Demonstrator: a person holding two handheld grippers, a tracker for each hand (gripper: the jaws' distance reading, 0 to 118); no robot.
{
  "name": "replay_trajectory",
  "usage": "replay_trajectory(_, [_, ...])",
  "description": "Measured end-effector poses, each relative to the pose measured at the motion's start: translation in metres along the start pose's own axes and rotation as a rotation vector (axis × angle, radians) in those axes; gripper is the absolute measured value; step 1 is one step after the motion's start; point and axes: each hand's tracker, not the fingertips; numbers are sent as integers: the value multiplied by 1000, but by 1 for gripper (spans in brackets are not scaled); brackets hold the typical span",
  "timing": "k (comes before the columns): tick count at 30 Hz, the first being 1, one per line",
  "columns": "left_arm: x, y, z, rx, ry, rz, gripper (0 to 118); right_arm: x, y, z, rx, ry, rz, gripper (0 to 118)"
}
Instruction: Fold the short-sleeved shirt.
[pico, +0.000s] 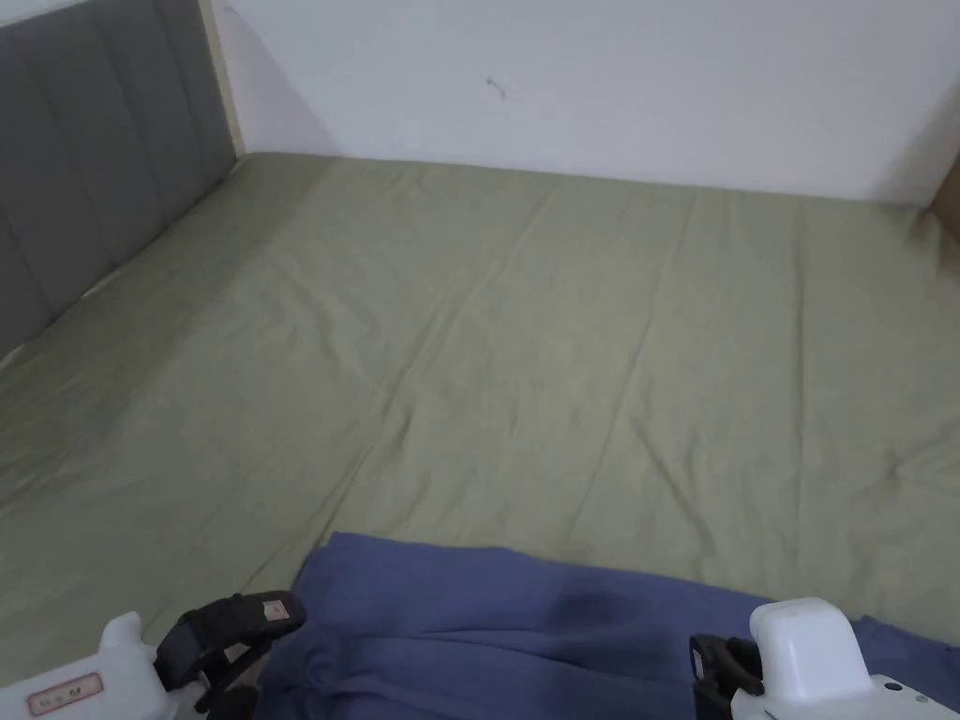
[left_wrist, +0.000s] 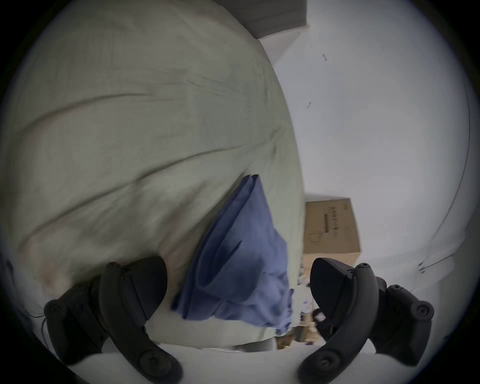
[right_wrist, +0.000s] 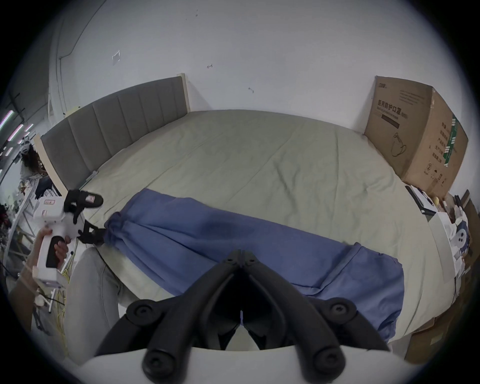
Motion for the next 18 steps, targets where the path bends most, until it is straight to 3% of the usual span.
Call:
replay_trajectory(5, [-12,2,-26,-15,-85,8,112,0,1,-6,-25,21,-28,0])
replay_trajectory(8, [-5,4,-33,-63,-36,-102,109,-3,-2,-8,-23,39,-37,0])
replay_trajectory(9, [-2,3,-34,-61,-12,-135,96,-4,-2,-9,-23,47,-40,0])
replay_trajectory(10, [1,2,-34,-59,54,-149,70,-4,-3,-10,-27,56,-41,0])
replay_trajectory(11, [1,1,-35,-52,108,-137,18,-5,-3,-11,-30,58,-39,0])
replay_trajectory(12, [0,-1,-45,-61,185,-91,6,-6,-4,-11,-31,57,-39,0])
replay_trajectory(14, [-15,-1,-47,-69,-14,50,6,-3,-6,-10,-34,57,-45,0])
replay_trajectory(15, [-10,-3,-41,-37,15,56,6,0,-6,-7,-33,56,-54,0])
replay_trajectory(18, [25,-19,-38,-21,164,-102,6,12,-9,3,-8,48,-88,0])
